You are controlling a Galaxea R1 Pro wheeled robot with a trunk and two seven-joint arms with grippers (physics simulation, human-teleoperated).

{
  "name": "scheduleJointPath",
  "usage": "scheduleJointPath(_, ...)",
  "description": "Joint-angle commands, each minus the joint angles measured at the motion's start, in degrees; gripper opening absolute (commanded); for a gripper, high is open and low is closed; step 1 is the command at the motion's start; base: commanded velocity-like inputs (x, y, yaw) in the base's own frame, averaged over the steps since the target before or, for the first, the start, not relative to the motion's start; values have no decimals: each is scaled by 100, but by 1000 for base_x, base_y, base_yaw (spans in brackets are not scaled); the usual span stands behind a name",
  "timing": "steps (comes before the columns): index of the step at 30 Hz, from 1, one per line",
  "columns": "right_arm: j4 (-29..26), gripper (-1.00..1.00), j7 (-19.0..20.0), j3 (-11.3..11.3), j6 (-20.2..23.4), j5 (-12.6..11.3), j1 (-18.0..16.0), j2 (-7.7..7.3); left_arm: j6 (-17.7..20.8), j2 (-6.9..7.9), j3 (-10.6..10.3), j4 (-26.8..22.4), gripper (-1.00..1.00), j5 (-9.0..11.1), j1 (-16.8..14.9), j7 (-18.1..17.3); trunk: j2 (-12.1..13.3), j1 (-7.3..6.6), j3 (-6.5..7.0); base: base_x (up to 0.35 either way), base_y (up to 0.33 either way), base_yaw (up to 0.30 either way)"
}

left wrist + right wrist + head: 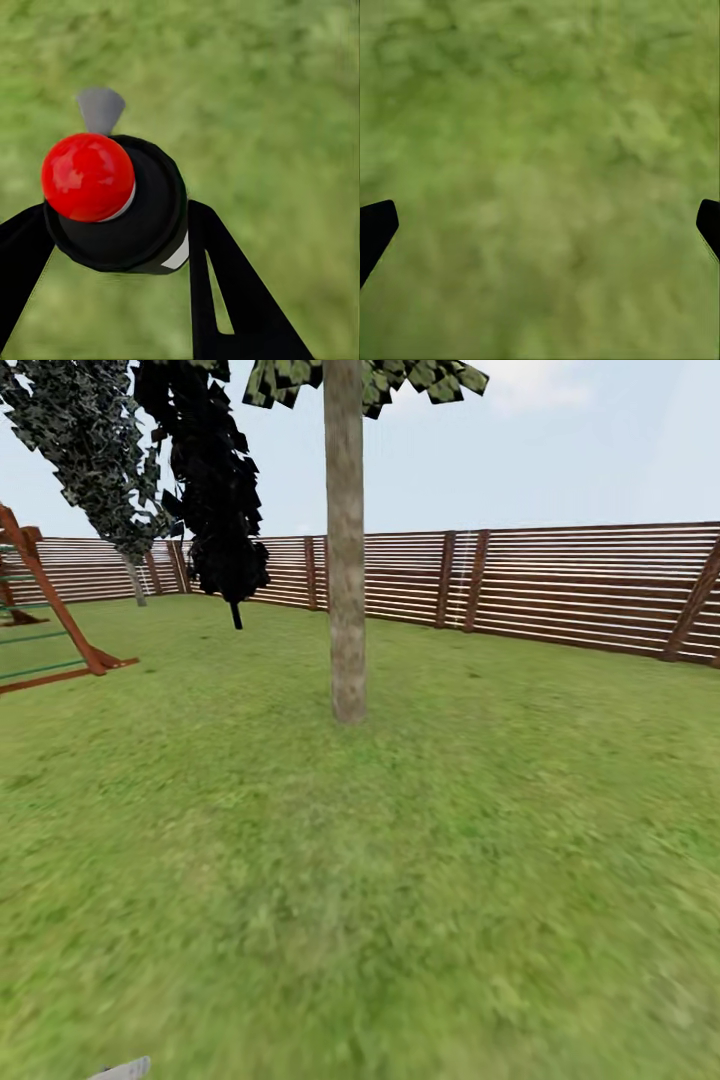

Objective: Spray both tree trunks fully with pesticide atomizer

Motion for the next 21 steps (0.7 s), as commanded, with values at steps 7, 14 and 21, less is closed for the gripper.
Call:
scheduleJointPath(7, 11, 100, -45, 36, -4, 65, -2, -29, -17, -1, -28, 5, -100, 36, -5, 1, -2, 3, -5, 339, 0, 145)
scheduleJointPath(14, 4, 100, -50, 43, -4, 67, -3, -155, -17, -2, -28, 5, -100, 29, -5, 1, -2, 3, -5, 339, 0, 3)
scheduleJointPath(21, 3, 100, -51, 45, -4, 67, -3, -159, -19, -3, -28, 5, -100, 29, -5, 1, -2, 3, -5, 339, 0, 0)
